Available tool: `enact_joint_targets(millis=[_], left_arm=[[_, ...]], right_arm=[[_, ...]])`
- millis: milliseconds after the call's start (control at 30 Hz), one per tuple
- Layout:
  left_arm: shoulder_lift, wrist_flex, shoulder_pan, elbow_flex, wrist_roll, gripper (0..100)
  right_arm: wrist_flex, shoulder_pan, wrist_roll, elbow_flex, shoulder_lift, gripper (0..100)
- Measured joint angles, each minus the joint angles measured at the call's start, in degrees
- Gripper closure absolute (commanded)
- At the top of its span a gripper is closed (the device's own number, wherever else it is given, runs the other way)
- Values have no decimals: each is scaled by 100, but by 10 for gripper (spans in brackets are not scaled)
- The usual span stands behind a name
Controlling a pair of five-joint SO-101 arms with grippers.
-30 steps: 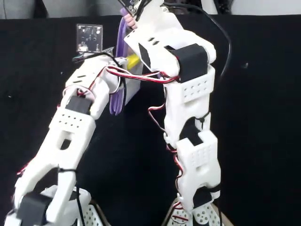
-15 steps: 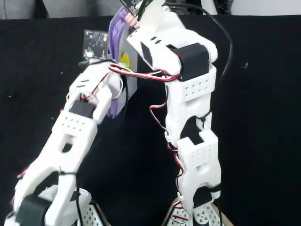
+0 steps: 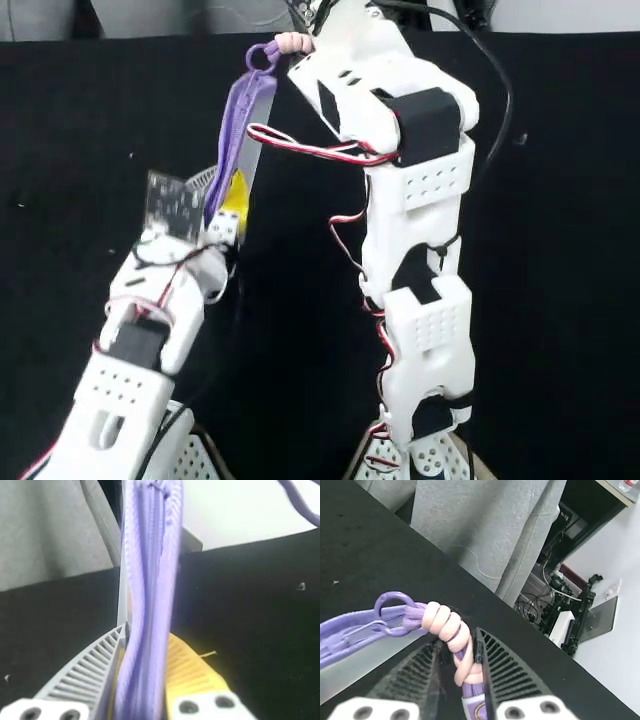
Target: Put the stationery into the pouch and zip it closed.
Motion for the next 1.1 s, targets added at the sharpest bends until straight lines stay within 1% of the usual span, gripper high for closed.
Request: enact_joint_targets(millis=[233, 533, 700, 1033, 1100], left_arm=[[-844, 0, 0, 484, -9, 972], [-1134, 9, 0, 624, -9, 972], [-1301, 18, 0, 782, -9, 972], [-1987, 26, -114, 1108, 220, 972], [-2057, 26, -132, 1108, 229, 972]], right_arm=[[-53, 0, 0, 0, 149, 987], [-712, 26, 0, -9, 993, 987], [-897, 167, 0, -9, 1125, 987], [-1240, 167, 9, -18, 1609, 987], [-1284, 167, 114, -18, 1705, 987]])
